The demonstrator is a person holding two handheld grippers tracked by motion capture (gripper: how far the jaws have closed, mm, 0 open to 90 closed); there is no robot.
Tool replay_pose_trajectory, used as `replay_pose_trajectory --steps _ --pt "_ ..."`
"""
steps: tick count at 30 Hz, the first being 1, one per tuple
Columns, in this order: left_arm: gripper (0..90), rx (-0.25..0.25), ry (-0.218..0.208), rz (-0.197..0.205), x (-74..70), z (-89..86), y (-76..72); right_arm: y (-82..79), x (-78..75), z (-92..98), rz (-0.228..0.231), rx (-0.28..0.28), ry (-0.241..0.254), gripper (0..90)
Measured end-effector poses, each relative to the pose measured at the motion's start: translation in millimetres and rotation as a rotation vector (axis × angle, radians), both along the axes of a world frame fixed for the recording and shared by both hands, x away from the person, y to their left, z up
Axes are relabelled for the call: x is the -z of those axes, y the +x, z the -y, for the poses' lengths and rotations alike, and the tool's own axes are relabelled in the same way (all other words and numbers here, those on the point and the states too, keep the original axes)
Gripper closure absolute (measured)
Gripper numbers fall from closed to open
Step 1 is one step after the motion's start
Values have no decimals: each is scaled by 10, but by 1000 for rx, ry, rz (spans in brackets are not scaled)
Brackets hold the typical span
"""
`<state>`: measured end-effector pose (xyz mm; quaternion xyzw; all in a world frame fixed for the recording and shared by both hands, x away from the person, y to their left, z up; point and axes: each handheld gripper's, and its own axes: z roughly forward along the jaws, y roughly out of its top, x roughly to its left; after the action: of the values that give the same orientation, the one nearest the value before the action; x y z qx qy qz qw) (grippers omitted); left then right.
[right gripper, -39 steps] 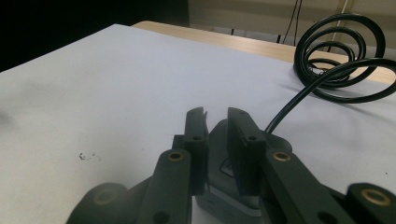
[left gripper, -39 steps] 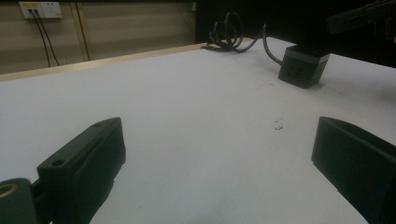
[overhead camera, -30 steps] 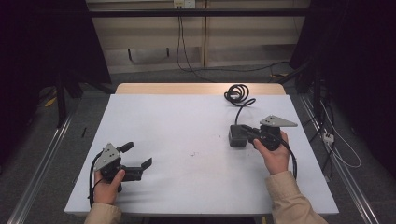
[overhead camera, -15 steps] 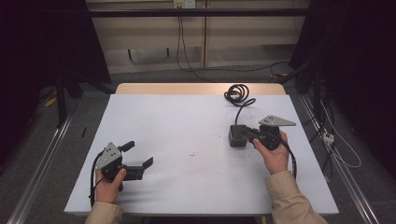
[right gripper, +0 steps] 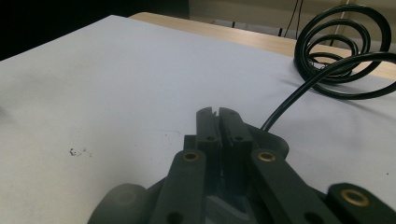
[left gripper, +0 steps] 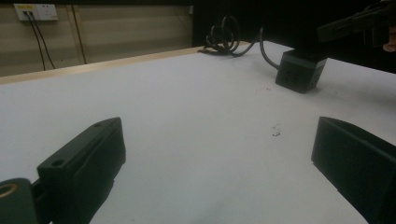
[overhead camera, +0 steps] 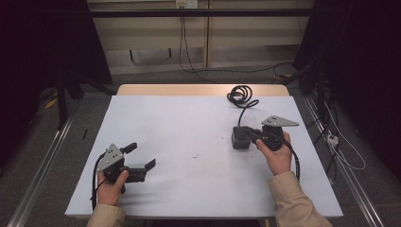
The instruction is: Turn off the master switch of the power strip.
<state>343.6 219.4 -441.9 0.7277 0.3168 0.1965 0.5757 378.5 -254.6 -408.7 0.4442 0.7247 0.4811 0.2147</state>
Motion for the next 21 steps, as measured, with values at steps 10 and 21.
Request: replay_pose_trajectory --steps 10,21 --pt "27 6 0 9 -16 -6 -18 2 10 -8 1 -3 -24 900" --pt "27 0 7 2 -9 -30 -41 43 50 -42 -8 1 -54 900"
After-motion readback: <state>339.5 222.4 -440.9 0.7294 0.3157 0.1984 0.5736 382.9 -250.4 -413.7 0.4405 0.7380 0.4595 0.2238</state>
